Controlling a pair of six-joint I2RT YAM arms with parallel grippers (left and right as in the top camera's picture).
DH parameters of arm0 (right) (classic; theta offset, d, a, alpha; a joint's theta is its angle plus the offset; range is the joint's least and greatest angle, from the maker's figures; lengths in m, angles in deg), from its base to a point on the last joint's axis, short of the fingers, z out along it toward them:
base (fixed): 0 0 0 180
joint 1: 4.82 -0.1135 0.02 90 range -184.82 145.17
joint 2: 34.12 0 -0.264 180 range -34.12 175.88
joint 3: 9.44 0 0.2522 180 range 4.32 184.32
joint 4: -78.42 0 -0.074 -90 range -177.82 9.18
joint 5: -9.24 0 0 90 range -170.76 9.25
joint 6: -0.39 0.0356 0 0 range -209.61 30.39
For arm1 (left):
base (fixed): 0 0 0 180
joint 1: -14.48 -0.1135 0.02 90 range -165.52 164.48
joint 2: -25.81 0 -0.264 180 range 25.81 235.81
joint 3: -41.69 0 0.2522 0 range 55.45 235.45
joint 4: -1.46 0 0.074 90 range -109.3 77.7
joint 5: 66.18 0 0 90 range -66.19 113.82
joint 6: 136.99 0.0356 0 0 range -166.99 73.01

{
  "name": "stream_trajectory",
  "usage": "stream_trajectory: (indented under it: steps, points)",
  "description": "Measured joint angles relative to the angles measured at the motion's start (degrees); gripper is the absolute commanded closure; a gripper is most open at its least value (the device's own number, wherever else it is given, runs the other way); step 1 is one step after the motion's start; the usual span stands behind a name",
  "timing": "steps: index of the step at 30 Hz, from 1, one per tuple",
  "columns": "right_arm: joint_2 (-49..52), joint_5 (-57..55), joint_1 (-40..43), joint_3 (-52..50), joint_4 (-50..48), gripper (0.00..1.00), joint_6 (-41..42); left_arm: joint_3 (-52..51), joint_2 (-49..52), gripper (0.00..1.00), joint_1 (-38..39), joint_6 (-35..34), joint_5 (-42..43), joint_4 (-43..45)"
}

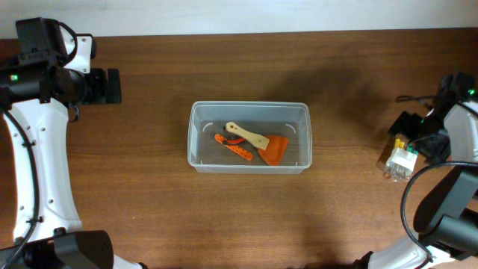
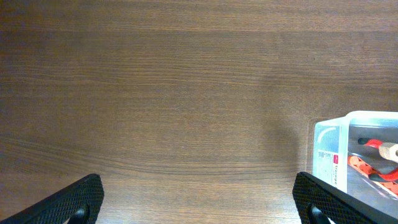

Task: Pack container
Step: 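Move the right gripper to the marker pack and grasp it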

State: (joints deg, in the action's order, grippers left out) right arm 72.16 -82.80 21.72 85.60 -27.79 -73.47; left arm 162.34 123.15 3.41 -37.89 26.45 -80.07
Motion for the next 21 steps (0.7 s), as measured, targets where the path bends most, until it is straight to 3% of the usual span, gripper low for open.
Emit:
stream_trajectory:
  steps: [11,21]
  points:
    - [0.46,0.02,0.00,-5.20,-5.97,0.01,-7.08,0.00,0.00,0.01,0.00,0.00,0.00,-0.17]
    - [6.10,1.86,1.79,-5.22,-8.44,0.01,-8.63,0.00,0.00,0.01,0.00,0.00,0.00,-0.42]
